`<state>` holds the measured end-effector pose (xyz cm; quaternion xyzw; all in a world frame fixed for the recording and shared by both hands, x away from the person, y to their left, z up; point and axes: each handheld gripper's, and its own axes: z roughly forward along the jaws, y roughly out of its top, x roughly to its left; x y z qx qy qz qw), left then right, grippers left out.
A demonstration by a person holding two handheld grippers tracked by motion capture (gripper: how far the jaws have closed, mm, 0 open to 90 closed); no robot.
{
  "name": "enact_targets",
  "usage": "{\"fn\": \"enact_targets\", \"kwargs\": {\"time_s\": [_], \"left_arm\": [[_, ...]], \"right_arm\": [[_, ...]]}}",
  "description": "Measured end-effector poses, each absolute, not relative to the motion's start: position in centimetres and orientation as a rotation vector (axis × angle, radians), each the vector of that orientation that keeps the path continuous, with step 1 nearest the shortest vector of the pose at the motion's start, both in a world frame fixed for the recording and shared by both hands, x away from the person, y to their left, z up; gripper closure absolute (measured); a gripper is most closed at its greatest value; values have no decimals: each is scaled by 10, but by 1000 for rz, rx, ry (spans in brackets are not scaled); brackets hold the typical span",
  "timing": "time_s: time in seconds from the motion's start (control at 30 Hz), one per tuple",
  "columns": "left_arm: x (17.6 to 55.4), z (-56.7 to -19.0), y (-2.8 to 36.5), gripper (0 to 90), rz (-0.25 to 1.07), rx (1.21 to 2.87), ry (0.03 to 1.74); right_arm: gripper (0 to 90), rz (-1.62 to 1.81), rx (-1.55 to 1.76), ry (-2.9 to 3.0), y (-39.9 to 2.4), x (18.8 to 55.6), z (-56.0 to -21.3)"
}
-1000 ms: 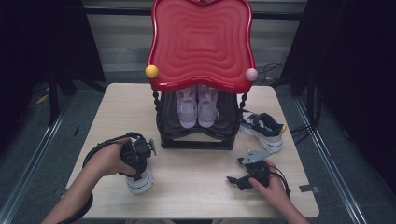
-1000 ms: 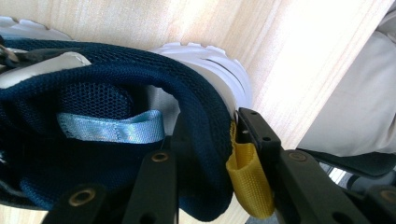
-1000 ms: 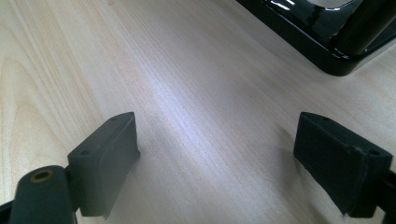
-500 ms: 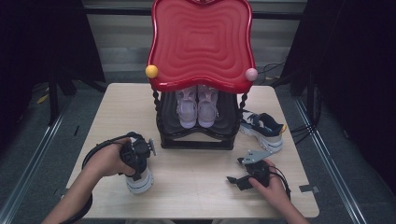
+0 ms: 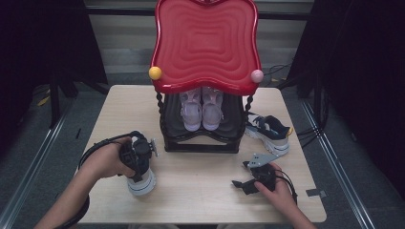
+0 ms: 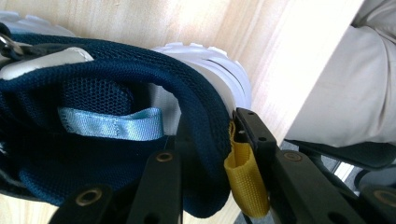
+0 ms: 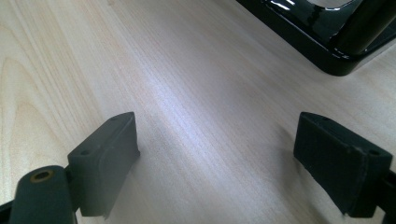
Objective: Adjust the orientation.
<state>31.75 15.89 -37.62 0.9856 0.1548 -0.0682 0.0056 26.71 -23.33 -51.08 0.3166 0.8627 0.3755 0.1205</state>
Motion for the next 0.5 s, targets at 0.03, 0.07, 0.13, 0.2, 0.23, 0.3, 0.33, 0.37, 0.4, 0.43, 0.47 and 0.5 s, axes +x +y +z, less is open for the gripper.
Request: {"fn": "enact_targets", "kwargs": {"time_s": [0.03, 0.07, 0.13, 0.2, 0.23, 0.3, 0.33, 0.37, 0.4, 0.43, 0.47, 0.5], "left_arm": [[318, -374, 159, 719, -210, 3089, 473], [318, -372, 159, 718, -214, 3089, 477], [318, -364, 159, 718, -213, 3091, 476], [318, -362, 159, 718, -210, 3093, 477], [318, -355, 159, 719, -202, 3088, 474], [318, -352, 159, 718, -202, 3080, 483], [319, -349, 159, 718, -200, 3086, 475], [319, -346, 159, 718, -198, 3086, 477], [320, -343, 159, 718, -192, 3083, 477], [320, -340, 158, 718, -192, 3079, 487], [320, -335, 157, 718, -188, 3081, 484], [320, -335, 157, 718, -188, 3081, 484]], "right_arm": [[131, 1097, 920, 2518, -233, 267, -511], [131, 1097, 921, 2517, -233, 267, -511], [131, 1097, 920, 2517, -233, 267, -511], [131, 1097, 921, 2518, -233, 267, -511], [131, 1097, 920, 2517, -233, 267, -511], [131, 1097, 919, 2518, -233, 267, -511], [131, 1097, 919, 2518, -233, 267, -511], [131, 1097, 920, 2518, -233, 267, -511], [131, 1097, 920, 2518, -233, 267, -511], [131, 1097, 919, 2518, -233, 267, -511], [131, 1097, 920, 2518, -233, 267, -511], [131, 1097, 920, 2518, -233, 267, -511]]}}
